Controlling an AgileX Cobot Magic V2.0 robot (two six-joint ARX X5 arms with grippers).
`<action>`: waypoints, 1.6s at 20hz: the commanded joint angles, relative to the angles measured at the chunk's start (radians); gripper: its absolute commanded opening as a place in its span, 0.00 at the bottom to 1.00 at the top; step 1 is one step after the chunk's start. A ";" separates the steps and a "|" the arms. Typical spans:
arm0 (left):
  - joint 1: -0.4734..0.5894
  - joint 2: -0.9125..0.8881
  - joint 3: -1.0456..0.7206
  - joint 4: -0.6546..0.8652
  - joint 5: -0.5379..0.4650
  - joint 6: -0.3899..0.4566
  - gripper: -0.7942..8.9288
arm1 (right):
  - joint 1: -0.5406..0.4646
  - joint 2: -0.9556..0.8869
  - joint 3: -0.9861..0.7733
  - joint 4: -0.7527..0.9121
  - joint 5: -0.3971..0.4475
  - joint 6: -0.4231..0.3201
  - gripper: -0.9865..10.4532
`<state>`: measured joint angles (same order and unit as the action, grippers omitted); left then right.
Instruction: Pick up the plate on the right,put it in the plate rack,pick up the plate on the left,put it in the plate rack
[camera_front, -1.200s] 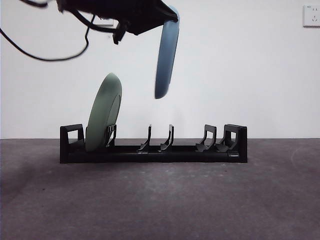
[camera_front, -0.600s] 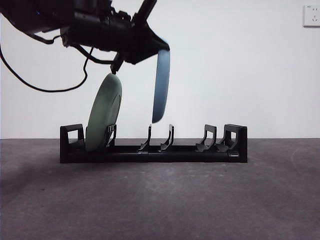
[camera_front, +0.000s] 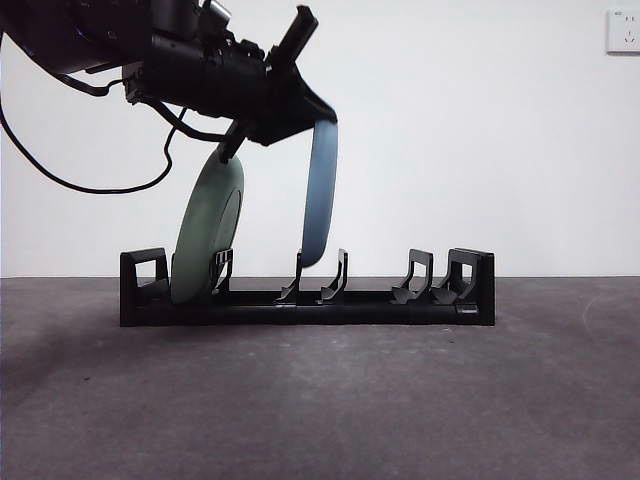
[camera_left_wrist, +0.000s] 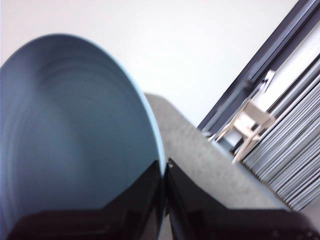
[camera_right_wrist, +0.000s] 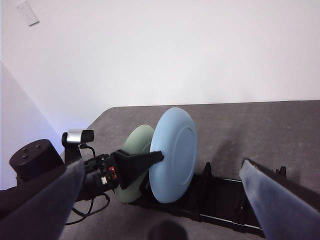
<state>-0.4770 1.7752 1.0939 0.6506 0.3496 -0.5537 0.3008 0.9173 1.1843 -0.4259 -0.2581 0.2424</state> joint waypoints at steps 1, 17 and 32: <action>-0.001 0.009 -0.005 -0.008 -0.011 0.060 0.07 | 0.000 0.002 -0.001 0.013 0.003 -0.008 0.58; -0.003 0.009 -0.005 -0.121 -0.110 0.080 0.41 | 0.000 0.003 -0.001 0.049 0.001 -0.008 0.58; -0.069 -0.008 0.003 0.007 0.104 0.087 0.41 | 0.000 0.008 -0.001 0.050 0.000 -0.008 0.57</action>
<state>-0.5358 1.7733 1.0943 0.6464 0.4313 -0.4881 0.3008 0.9218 1.1843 -0.3813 -0.2584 0.2420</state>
